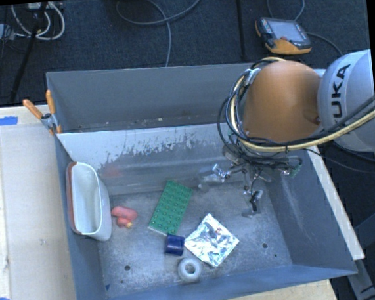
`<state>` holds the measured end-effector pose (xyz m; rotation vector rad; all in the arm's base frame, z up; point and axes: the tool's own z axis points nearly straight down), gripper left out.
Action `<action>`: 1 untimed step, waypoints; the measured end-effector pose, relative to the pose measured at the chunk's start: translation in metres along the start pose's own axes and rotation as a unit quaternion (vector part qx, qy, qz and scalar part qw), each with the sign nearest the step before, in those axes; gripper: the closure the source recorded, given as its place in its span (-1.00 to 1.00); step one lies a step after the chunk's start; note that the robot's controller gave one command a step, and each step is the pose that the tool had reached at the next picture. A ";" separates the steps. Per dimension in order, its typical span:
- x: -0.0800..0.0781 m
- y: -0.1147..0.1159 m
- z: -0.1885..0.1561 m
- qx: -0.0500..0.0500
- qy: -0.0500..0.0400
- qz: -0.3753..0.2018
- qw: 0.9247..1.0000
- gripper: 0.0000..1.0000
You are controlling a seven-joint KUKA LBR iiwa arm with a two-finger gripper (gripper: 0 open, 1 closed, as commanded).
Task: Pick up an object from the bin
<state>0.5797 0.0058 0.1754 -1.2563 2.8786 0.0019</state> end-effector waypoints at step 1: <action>-0.027 0.022 0.037 -0.002 0.001 0.008 1.000 -1.00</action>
Offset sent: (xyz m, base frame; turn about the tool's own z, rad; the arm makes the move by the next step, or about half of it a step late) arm 0.0028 0.0318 -0.0344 0.0192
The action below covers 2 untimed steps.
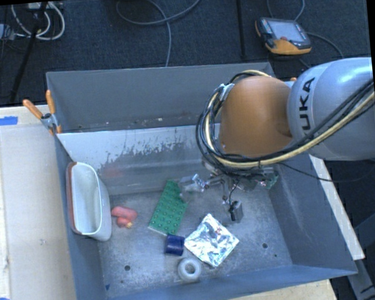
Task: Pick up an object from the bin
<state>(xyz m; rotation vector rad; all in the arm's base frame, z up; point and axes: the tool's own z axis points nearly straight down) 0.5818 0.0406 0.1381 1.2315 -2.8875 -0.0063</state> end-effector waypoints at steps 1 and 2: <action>0.024 0.030 -0.003 0.000 0.001 0.003 1.000 -1.00; 0.015 0.003 0.070 0.001 0.001 -0.297 0.955 -1.00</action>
Offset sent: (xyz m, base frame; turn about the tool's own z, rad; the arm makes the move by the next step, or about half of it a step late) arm -0.0364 0.0027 0.0038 0.0056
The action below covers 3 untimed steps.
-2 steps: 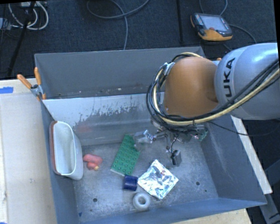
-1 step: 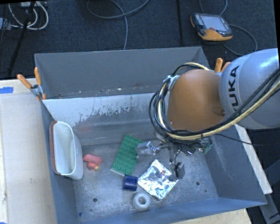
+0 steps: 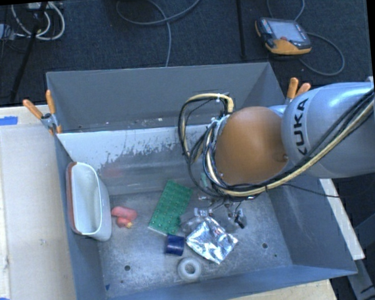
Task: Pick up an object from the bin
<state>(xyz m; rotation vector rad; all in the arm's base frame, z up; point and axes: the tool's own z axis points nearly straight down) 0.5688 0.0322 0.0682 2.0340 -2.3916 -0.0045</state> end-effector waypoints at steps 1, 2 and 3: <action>0.000 -0.001 -0.001 0.001 -0.001 0.003 1.000 1.00; 0.004 0.045 -0.001 -0.002 0.000 -0.018 1.000 1.00; 0.007 0.091 -0.032 0.000 0.000 -0.030 1.000 1.00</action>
Offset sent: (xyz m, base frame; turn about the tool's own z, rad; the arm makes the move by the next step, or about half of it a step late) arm 0.0000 0.0000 0.0000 0.0000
